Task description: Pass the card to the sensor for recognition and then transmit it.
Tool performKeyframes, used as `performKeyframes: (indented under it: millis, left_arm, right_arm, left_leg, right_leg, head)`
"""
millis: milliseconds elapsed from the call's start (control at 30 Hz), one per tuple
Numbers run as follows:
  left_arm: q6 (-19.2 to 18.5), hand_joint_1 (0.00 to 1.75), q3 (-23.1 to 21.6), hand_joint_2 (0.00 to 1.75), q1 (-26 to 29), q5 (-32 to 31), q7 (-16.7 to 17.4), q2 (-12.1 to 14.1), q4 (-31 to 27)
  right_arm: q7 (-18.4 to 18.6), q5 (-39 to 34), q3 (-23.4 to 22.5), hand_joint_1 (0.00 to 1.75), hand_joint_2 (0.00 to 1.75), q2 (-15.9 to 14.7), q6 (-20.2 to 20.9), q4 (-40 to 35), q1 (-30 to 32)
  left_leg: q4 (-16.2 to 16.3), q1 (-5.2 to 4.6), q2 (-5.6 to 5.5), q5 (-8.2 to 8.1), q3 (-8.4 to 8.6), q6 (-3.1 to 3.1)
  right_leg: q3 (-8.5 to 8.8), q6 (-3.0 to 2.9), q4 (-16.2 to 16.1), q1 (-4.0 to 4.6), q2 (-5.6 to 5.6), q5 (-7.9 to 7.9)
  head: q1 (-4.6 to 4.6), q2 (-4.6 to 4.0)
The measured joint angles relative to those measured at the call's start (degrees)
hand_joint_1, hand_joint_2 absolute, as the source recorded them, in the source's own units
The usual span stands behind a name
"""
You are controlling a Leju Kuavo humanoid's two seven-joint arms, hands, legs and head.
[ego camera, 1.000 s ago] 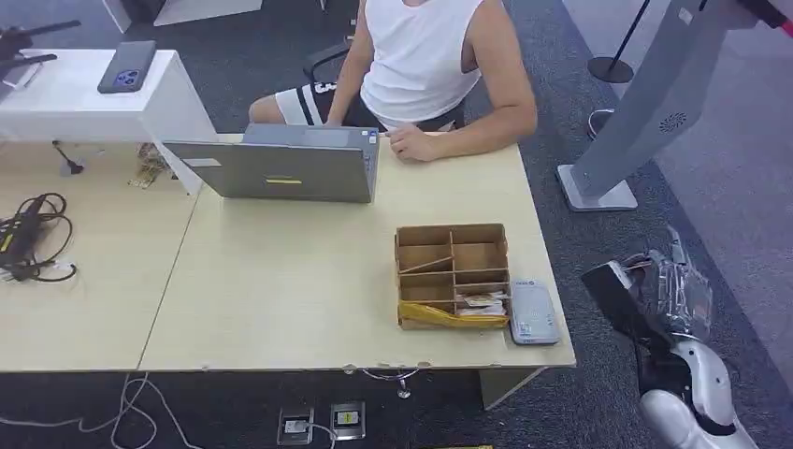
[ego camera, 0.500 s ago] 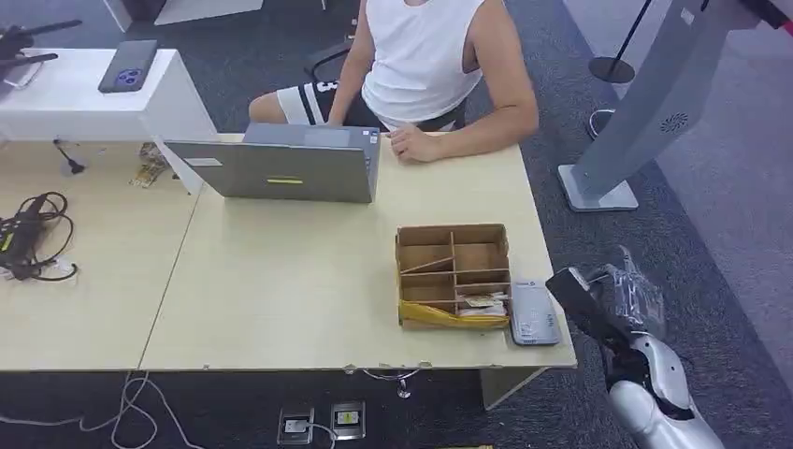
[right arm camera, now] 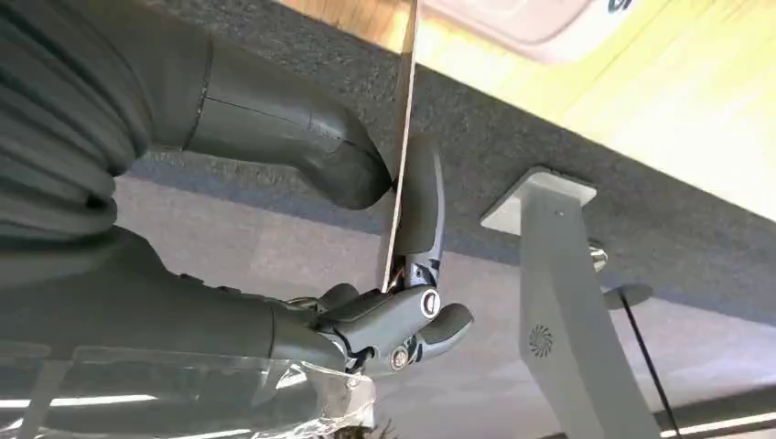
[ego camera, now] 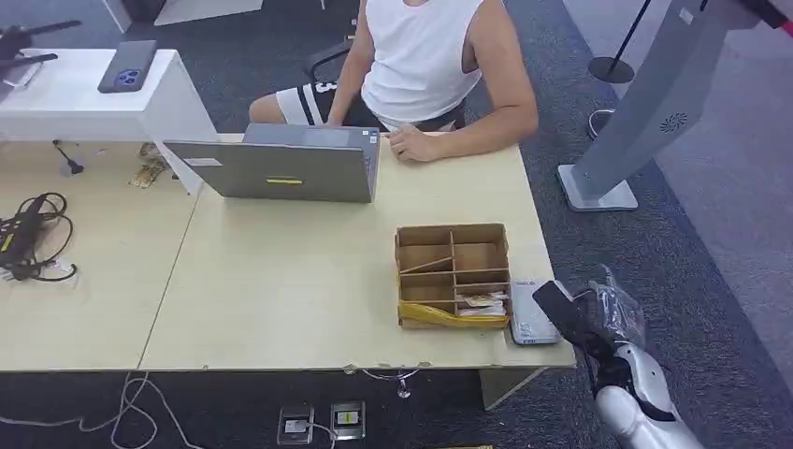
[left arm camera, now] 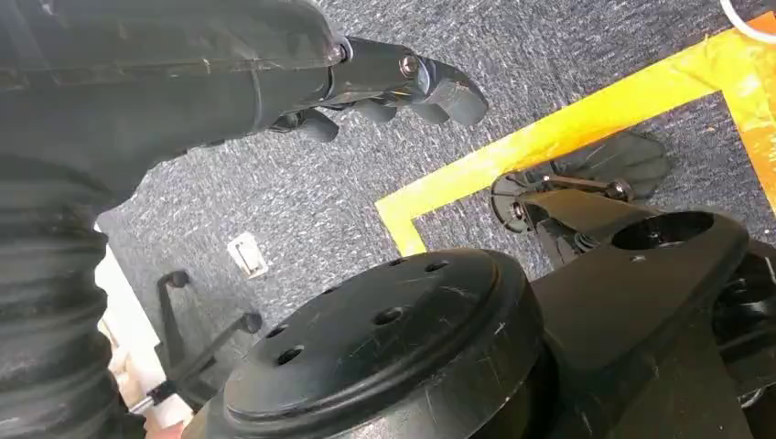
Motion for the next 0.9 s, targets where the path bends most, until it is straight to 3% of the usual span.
performKeyframes:
  millis: [300,633,900]
  left_arm:
    - [0.0,0.0,0.0,1.75,0.02,0.0,0.0,-0.02,0.0]
    - [0.0,0.0,0.0,1.75,0.01,0.0,0.0,0.0,0.0]
    - [0.0,0.0,0.0,1.75,0.02,0.0,0.0,0.0,0.0]
  right_arm:
    - [-0.24,-0.17,0.92,1.75,1.75,0.59,-0.31,1.94,-1.18]
    - [-0.29,0.0,1.97,1.75,1.75,0.94,-6.6,3.78,-2.24]
    - [0.81,0.11,2.16,1.75,1.75,0.87,-7.23,3.78,-2.92]
  left_leg:
    - [0.0,0.0,0.02,0.0,0.02,0.0]
    - [0.0,0.0,0.01,0.0,0.02,0.0]
    - [0.0,0.0,0.01,0.0,0.02,0.0]
  right_leg:
    - [0.0,0.0,0.0,0.0,0.02,0.0]
    - [0.01,0.0,0.0,0.0,0.02,0.0]
    - [0.01,0.0,0.0,0.0,0.02,0.0]
  head:
    - [0.0,0.0]
    - [0.0,0.0]
    - [0.02,0.0]
